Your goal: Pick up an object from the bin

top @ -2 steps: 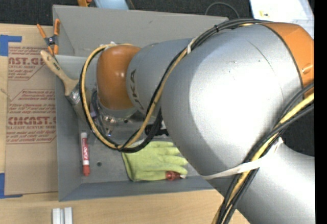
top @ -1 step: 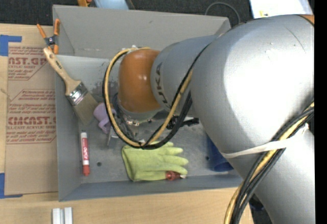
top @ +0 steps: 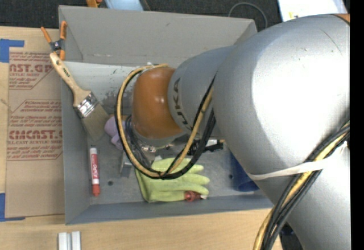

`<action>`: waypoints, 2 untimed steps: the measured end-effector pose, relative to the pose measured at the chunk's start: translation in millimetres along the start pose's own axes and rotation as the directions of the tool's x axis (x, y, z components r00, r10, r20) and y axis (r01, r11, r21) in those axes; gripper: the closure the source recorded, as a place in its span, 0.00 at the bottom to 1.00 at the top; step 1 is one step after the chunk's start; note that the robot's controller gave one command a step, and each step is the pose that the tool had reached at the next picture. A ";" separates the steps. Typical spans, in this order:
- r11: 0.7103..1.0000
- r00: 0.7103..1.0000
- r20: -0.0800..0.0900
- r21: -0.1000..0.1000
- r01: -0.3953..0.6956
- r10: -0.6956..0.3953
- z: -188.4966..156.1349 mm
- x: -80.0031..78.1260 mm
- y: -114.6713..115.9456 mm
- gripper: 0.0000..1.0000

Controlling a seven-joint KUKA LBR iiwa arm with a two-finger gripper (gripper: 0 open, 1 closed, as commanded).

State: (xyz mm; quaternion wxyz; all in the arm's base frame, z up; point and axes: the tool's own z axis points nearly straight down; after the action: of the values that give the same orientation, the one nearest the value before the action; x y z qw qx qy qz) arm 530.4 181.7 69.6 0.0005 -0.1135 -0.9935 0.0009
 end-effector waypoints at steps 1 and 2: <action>1.000 1.000 0.001 -0.002 0.001 -0.001 -0.3 -4.4 -50.9 1.00; 1.000 1.000 0.001 -0.001 -0.005 0.005 -0.2 -14.1 -98.3 1.00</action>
Offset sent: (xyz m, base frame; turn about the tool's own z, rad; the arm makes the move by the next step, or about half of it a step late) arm -0.0189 -0.0498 0.0004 -0.0054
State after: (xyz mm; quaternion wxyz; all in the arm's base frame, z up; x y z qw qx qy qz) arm 522.0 82.7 70.0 -0.0001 -0.1160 -0.9932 0.0007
